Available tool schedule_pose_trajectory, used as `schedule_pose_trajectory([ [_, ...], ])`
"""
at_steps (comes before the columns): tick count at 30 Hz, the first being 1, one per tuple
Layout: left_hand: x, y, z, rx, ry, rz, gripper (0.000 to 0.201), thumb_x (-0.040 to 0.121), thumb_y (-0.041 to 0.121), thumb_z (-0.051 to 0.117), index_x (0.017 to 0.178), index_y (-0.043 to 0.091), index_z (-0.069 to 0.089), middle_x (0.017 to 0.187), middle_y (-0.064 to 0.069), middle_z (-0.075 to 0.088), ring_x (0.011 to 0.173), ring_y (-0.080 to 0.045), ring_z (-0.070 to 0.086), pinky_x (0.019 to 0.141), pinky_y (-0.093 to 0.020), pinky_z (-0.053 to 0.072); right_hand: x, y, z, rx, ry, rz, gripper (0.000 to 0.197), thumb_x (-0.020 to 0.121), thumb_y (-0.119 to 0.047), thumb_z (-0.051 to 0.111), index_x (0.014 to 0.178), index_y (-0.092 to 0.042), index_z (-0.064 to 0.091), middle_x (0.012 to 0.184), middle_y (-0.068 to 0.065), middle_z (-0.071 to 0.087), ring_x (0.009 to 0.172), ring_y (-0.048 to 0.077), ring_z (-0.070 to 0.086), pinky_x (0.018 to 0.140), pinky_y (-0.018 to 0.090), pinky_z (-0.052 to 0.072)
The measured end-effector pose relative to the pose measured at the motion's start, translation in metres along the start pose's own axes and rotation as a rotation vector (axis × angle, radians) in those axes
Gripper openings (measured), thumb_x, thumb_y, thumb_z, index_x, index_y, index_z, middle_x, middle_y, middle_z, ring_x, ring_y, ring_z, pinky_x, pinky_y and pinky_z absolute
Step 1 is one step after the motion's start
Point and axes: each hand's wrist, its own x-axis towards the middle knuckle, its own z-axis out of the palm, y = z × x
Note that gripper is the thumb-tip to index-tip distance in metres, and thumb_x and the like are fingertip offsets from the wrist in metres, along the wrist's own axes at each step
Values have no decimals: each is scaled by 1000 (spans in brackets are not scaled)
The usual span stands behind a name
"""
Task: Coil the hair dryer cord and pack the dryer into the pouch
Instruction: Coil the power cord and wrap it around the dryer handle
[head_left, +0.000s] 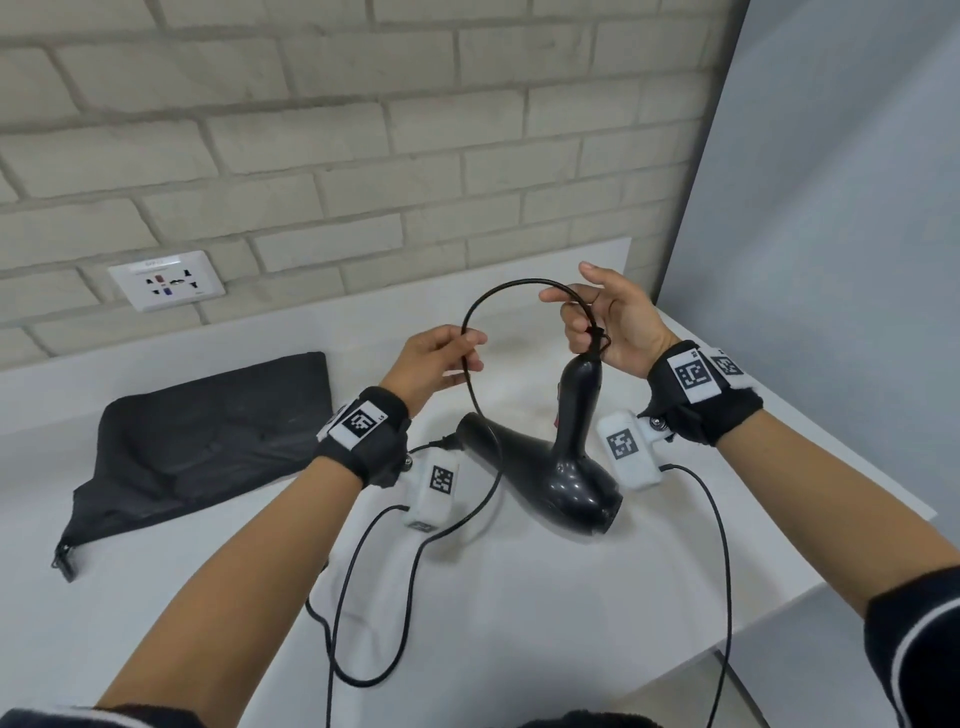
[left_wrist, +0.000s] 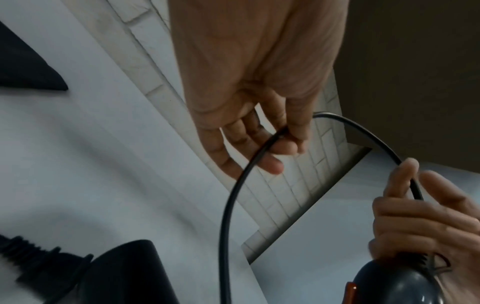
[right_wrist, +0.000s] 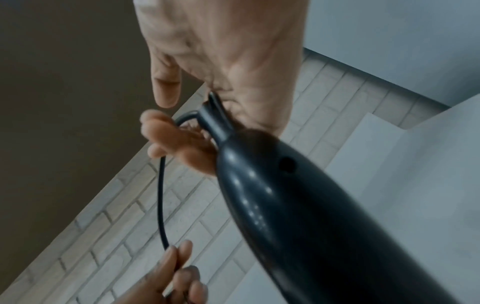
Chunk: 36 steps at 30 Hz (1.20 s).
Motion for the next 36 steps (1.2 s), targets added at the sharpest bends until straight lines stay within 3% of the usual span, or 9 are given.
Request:
schedule_pose_trajectory([
  [4,4,2,-6,-101,144,64,14,91,18,55,86,17,67,53,10,55,59,-11,55,69,-25,53,-1,11,-1,-38,-23,20,49,93,-41,32,73,-14,68,39,-7,31,33,10,30,58,27,33],
  [14,18,14,16,6,296,144,20,92,22,54,94,7,67,54,-1,36,33,-3,32,38,-15,32,7,1,5,19,-88,11,50,95,-42,29,75,-19,68,33,-12,23,27,3,19,33,17,18],
  [18,19,9,29,135,255,141,21,96,25,43,96,10,59,52,3,44,37,-5,40,49,-22,39,10,2,2,62,-72,7,49,97,-37,31,71,-22,71,31,-11,23,24,1,19,32,16,12],
  [21,5,-9,36,65,94,-4,26,99,20,38,121,10,47,64,-1,45,55,-12,48,61,-24,45,11,2,-3,104,-23,-13,43,97,-29,34,78,-21,72,31,-11,23,23,1,19,31,15,11],
  [23,-9,-22,35,-34,16,-100,25,98,19,38,123,15,43,66,0,46,58,-13,54,65,-23,49,10,2,-7,113,-5,-17,35,97,-25,34,89,-19,67,31,-10,24,23,2,19,32,16,11],
  [26,-23,-34,24,-143,144,-56,21,97,14,40,118,18,43,64,0,46,51,-10,57,59,-25,55,10,4,-13,104,-1,-11,32,96,-23,34,97,-19,65,31,-9,24,24,3,19,32,16,11],
  [30,-18,-29,3,305,467,238,21,95,9,40,110,11,54,63,-1,47,51,-10,48,55,-25,43,13,4,-13,51,-18,-13,30,97,-25,32,105,-23,62,33,-8,30,24,4,22,34,17,10],
  [34,-19,-15,8,1050,334,244,32,95,15,40,122,14,58,94,-14,65,84,-34,60,67,-34,44,17,4,-7,31,-32,-22,30,99,-32,29,110,-28,57,38,-8,42,25,4,26,33,15,13],
  [36,-23,-15,19,1298,251,280,30,93,12,42,117,13,61,95,-15,65,83,-37,62,60,-34,39,18,6,-5,10,-42,-25,31,99,-35,28,111,-29,56,41,-8,47,25,4,27,31,14,15],
])
